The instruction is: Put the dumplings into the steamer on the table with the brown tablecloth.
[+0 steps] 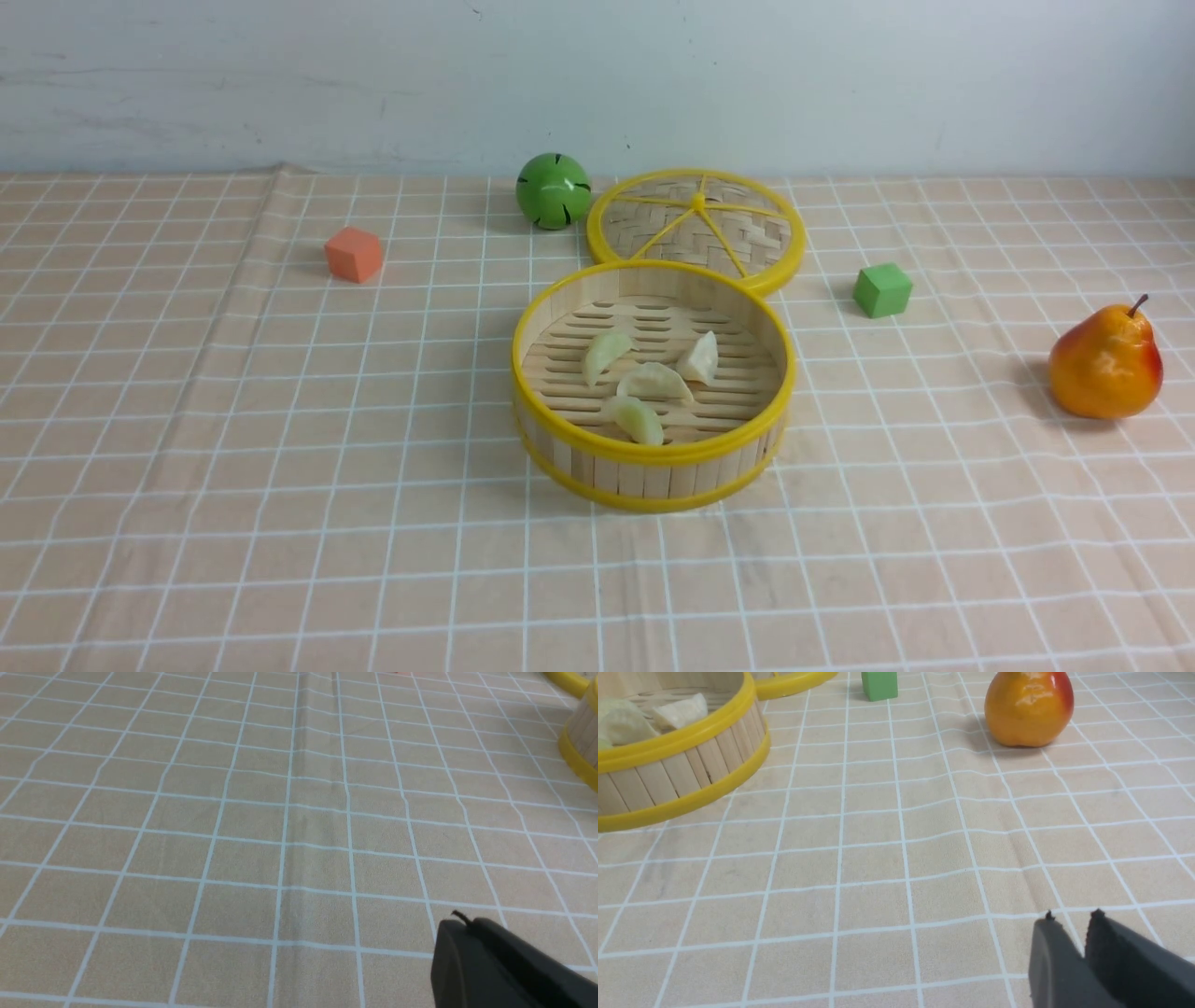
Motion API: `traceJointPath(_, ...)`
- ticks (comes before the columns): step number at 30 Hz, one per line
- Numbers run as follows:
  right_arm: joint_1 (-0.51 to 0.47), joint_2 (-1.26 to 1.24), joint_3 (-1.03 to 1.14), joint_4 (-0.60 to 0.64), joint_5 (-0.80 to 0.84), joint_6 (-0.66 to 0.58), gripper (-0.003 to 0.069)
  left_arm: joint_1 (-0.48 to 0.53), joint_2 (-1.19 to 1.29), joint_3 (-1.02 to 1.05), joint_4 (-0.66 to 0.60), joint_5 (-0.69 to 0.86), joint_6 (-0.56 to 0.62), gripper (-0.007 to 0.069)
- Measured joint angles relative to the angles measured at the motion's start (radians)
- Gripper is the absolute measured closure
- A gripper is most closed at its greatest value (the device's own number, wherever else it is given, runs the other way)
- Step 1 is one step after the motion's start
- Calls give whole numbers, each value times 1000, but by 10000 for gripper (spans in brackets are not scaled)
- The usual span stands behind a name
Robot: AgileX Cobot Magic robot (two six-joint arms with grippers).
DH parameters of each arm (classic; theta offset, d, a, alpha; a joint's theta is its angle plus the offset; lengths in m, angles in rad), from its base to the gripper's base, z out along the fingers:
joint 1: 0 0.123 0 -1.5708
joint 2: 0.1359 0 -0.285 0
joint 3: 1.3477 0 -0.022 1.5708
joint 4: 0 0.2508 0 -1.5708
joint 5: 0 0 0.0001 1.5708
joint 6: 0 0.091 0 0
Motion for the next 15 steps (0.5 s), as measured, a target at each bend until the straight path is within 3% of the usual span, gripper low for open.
traceJointPath(15,0,0,0,0,0,0,532,0,0,0,0,1,0,635)
